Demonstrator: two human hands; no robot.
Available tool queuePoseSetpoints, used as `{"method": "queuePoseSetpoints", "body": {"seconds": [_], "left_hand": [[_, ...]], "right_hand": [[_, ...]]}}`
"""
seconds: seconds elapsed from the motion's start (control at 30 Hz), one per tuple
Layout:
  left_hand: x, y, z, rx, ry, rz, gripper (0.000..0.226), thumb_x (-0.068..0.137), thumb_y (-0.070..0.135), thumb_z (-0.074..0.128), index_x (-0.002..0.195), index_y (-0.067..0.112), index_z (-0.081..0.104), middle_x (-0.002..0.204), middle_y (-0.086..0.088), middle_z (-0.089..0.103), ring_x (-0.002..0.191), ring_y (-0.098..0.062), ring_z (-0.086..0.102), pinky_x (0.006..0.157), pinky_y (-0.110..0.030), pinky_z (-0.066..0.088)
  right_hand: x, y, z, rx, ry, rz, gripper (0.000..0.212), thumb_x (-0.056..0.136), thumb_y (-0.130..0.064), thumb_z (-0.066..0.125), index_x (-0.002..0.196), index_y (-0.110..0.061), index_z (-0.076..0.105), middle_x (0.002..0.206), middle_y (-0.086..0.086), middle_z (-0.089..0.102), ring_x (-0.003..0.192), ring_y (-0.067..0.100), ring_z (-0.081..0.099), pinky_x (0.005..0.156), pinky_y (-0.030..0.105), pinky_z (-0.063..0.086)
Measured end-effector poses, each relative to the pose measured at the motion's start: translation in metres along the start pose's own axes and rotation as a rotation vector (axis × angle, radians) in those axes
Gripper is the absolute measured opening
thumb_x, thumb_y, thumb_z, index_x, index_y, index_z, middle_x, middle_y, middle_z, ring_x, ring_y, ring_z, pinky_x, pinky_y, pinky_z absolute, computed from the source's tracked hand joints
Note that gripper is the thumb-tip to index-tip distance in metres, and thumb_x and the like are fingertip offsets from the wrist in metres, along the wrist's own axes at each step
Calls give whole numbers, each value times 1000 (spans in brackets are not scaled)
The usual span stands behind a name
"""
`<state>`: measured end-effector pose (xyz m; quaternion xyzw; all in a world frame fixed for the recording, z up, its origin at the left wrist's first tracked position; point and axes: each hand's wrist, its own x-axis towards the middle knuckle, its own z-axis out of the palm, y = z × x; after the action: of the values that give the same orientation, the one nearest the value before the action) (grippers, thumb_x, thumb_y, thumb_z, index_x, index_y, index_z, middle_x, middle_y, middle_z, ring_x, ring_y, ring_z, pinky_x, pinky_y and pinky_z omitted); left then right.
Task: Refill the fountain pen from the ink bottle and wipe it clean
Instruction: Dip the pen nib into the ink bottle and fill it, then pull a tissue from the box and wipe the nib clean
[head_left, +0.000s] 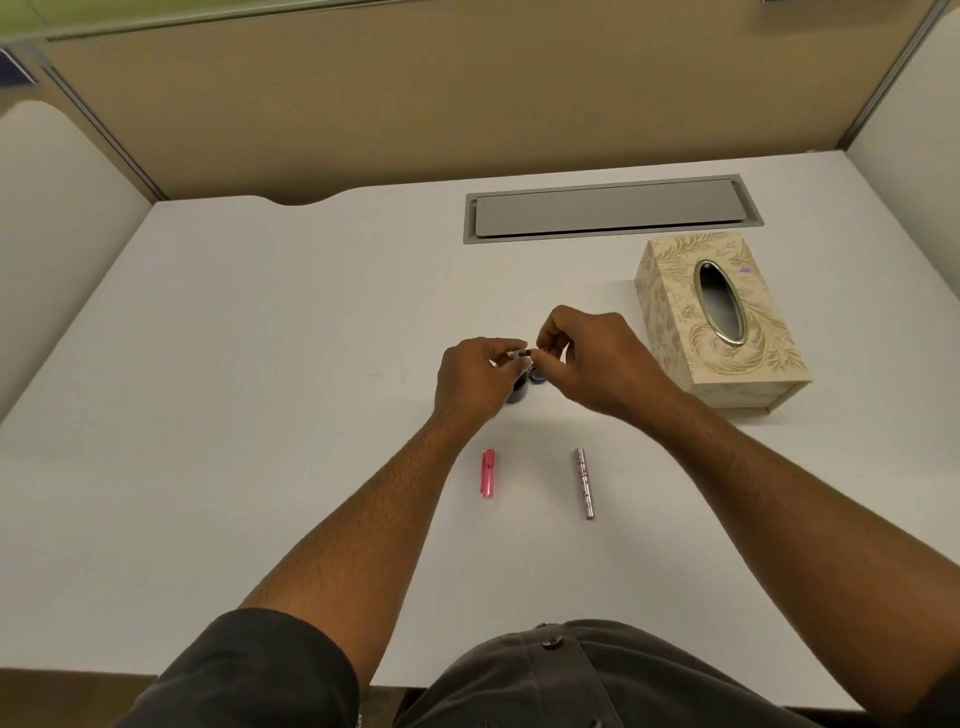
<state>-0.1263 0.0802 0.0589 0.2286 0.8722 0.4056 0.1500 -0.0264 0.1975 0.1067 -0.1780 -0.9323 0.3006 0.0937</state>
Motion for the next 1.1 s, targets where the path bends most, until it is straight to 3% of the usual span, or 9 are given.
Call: {"method": "queuePoseSetpoints", "body": {"seconds": [0.17, 0.3, 0.5, 0.6, 0.77, 0.9, 1.1], "left_hand": [[-12, 0, 2, -155, -31, -29, 29, 86, 12, 68, 113, 19, 70, 100, 4, 72, 79, 5, 62, 70, -3, 48], [-24, 0, 4, -248, -26, -64, 30, 89, 5, 59, 115, 19, 69, 99, 10, 69, 88, 1, 64, 76, -5, 46], [-42, -4, 4, -401, 24, -136, 21, 89, 16, 64, 107, 24, 69, 92, 13, 72, 83, 1, 67, 73, -12, 51], [-48, -5, 4, -419, 41, -155, 15, 86, 20, 70, 100, 26, 67, 83, 12, 73, 81, 1, 69, 74, -17, 52], [-51, -9, 6, -453, 50, -213, 17, 82, 25, 75, 95, 18, 66, 84, 3, 74, 77, -8, 69, 71, -22, 52], [-53, -11, 6, -513, 17, -253, 19, 81, 23, 76, 95, 18, 65, 89, 2, 74, 79, -8, 69, 78, -28, 55], [-50, -13, 6, -566, -9, -310, 18, 81, 20, 76, 95, 23, 65, 87, 7, 73, 81, -7, 70, 78, -27, 54]], "right_hand": [[-34, 4, 25, 138, 99, 4, 12, 86, -23, 67, 91, -17, 58, 81, -9, 64, 60, 6, 56, 53, 20, 42], [-55, 6, 42, 166, 133, 14, 13, 86, -19, 65, 92, -20, 55, 85, -9, 63, 61, 13, 58, 56, 27, 48], [-71, 11, 59, 171, 60, 59, 14, 87, -18, 65, 95, -21, 54, 92, -7, 64, 64, 12, 57, 60, 18, 40], [-76, 9, 62, 185, 25, 78, 15, 86, -19, 66, 95, -20, 54, 91, -8, 63, 64, 14, 57, 60, 18, 40], [-80, 7, 69, 241, -14, 122, 17, 86, -20, 67, 94, -22, 53, 92, -10, 64, 62, 14, 58, 58, 19, 42], [-81, 10, 71, 264, -46, 161, 14, 87, -22, 65, 94, -23, 54, 94, -11, 65, 62, 14, 59, 60, 25, 46], [-78, 23, 69, 276, -18, 220, 9, 89, -30, 64, 88, -23, 59, 81, -14, 64, 61, 8, 57, 59, 23, 45]]}}
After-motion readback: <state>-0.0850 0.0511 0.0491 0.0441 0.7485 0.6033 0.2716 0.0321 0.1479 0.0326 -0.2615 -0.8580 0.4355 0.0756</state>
